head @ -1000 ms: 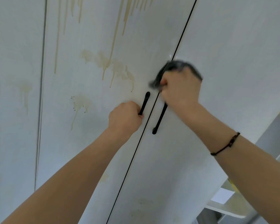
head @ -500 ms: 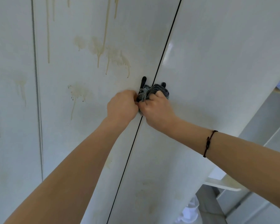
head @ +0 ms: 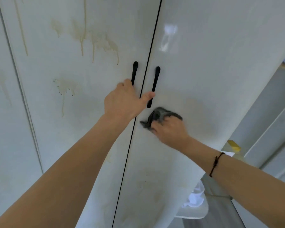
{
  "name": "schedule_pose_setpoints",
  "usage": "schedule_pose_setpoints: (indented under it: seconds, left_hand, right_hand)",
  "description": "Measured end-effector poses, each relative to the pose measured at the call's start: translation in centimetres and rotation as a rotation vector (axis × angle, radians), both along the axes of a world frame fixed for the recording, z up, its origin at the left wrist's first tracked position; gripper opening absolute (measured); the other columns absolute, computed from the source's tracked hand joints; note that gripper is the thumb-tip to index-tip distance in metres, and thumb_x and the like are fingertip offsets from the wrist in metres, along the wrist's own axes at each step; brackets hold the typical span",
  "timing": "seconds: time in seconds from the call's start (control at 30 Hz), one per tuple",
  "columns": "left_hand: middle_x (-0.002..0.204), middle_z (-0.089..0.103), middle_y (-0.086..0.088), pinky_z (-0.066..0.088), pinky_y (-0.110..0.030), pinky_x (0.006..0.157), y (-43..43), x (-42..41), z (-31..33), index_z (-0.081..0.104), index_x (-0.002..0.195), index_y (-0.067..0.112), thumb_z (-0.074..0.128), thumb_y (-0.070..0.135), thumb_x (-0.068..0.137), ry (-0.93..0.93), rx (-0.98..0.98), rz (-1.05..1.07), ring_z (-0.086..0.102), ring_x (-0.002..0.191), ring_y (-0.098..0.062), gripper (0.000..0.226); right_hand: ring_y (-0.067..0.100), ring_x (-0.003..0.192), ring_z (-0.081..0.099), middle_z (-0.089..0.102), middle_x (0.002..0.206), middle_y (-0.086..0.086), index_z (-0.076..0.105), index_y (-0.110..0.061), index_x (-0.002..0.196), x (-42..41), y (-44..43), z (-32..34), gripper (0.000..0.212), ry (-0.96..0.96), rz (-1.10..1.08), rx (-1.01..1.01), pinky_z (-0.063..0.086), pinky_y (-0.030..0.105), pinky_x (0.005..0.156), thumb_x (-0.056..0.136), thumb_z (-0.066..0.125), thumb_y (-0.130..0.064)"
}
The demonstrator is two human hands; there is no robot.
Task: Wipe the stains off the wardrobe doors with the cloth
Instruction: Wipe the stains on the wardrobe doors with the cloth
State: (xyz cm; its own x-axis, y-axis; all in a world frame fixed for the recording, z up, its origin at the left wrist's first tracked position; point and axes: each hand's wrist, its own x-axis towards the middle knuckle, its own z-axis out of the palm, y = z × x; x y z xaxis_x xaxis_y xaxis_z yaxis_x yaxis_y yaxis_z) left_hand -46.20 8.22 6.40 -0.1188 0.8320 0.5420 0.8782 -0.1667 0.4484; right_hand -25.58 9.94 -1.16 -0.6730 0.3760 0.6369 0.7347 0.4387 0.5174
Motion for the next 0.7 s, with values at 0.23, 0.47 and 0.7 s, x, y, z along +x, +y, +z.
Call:
schedule_pose_setpoints:
  seconds: [0.23,0.47,0.7]
  left_hand:
    - [0.106,0.048,-0.007,0.034,-0.035,0.055,0.6,1.9,-1.7,0.042,0.116,0.006,0.058,0.068,0.085,-0.061,0.128,0.104,0.047,0.067,-0.025,0.072]
    - [0.104,0.048,-0.005,0.038,-0.035,0.057,0.8,2.7,-2.3,0.042,0.115,0.006,0.048,0.089,0.071,-0.009,0.139,0.230,0.049,0.069,-0.026,0.094]
    - [0.106,0.046,-0.008,0.029,-0.030,0.047,0.5,4.6,-2.6,0.044,0.117,0.004,0.053,0.078,0.078,-0.081,0.185,0.298,0.046,0.061,-0.024,0.084]
  right_hand:
    - [0.016,0.056,0.049,0.055,0.063,-0.006,0.061,-0.018,0.090,5.2,0.4,12.0,0.025,0.737,-0.175,0.266,0.033,0.029,0.053,0.091,0.065,-0.043]
    - [0.020,0.045,0.050,0.052,0.056,-0.003,0.058,-0.022,0.071,3.0,1.0,-11.3,0.030,0.176,0.042,0.093,0.042,0.028,0.038,0.091,0.072,-0.040]
    - [0.026,0.048,0.054,0.058,0.061,0.002,0.062,-0.018,0.075,12.4,0.3,1.8,0.027,0.441,-0.132,0.391,0.038,0.031,0.041,0.094,0.068,-0.036]
